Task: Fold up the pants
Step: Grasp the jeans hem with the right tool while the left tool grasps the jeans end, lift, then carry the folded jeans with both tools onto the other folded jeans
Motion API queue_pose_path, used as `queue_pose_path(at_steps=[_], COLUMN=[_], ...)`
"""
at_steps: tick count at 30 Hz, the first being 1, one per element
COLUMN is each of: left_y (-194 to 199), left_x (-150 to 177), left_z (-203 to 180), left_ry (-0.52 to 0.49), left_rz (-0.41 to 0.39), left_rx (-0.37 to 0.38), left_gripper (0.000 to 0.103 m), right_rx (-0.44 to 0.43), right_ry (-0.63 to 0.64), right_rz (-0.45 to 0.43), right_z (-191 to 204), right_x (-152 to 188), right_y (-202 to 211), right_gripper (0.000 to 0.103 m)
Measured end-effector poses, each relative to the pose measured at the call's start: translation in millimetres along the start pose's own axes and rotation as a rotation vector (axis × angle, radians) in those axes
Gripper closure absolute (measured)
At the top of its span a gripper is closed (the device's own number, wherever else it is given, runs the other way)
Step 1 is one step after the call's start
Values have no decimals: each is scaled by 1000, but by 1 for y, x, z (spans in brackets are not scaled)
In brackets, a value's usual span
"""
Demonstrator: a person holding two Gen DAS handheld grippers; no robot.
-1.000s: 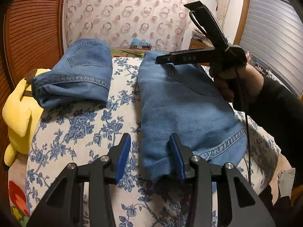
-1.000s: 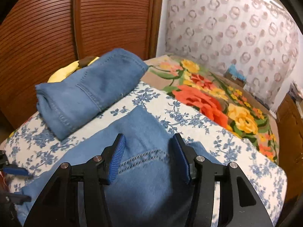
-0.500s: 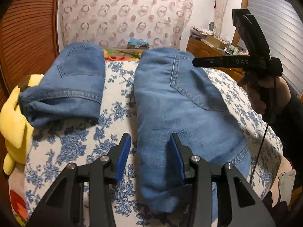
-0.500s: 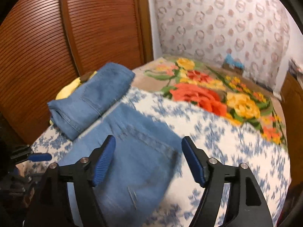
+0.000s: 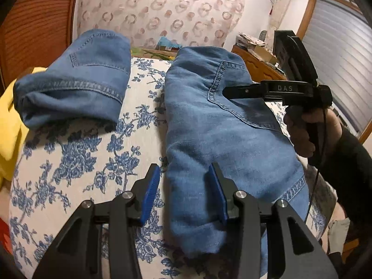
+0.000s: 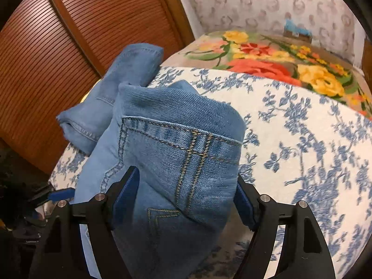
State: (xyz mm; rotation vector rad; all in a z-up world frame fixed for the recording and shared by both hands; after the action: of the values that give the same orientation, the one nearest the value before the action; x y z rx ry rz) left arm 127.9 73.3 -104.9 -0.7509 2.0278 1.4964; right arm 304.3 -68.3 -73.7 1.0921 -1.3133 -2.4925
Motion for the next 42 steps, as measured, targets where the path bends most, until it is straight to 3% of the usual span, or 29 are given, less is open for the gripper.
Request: queue_pose_path(at_steps=[3, 5, 6, 8, 12, 24, 30, 38, 42], left_y=[0, 0, -1, 2, 13, 88, 141, 197, 198], left_x=[2, 4, 4, 6, 4, -13, -25, -55, -73], left_z=[1, 4, 6, 9, 5, 37, 59, 90, 104], left_ry=[21, 51, 76, 100, 70, 135, 141, 128, 118], left_rz=[-5, 6, 15, 11, -24, -231, -343, -454, -465], left_rx=[11, 37, 77, 83, 49, -34, -105, -223, -263], left_gripper=[60, 64, 78, 86, 95, 95, 95, 95, 95], right_rx=[-32, -37, -48, -33, -20, -75, -126, -298, -415], right_ry=[-10, 0, 9, 36, 89, 282, 389, 416, 364], right_rz=[-6, -15, -30, -61, -130, -221, -233, -226, -221], right_z=[4, 7, 12, 24, 59, 175, 238, 301, 303], right_x=[1, 1, 0, -2, -11, -46, -67, -116, -146], right_y=[2, 6, 11, 20, 44, 94, 92, 69, 52], right_gripper=[44, 64, 69, 78, 81, 83, 83, 84, 84])
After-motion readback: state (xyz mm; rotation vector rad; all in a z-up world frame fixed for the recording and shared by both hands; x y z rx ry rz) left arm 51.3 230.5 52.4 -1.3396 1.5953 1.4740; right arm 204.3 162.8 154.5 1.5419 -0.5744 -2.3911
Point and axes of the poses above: each gripper's, at about its wrist camera, not at the fingertips, and y roughly against the way its jaws point, z to its left, x to its underside, the point moved 2 cm from there along -y, roughly the way its jaws point, and after that the axes turned 3 degrees about -y, right-handed, at the moved point
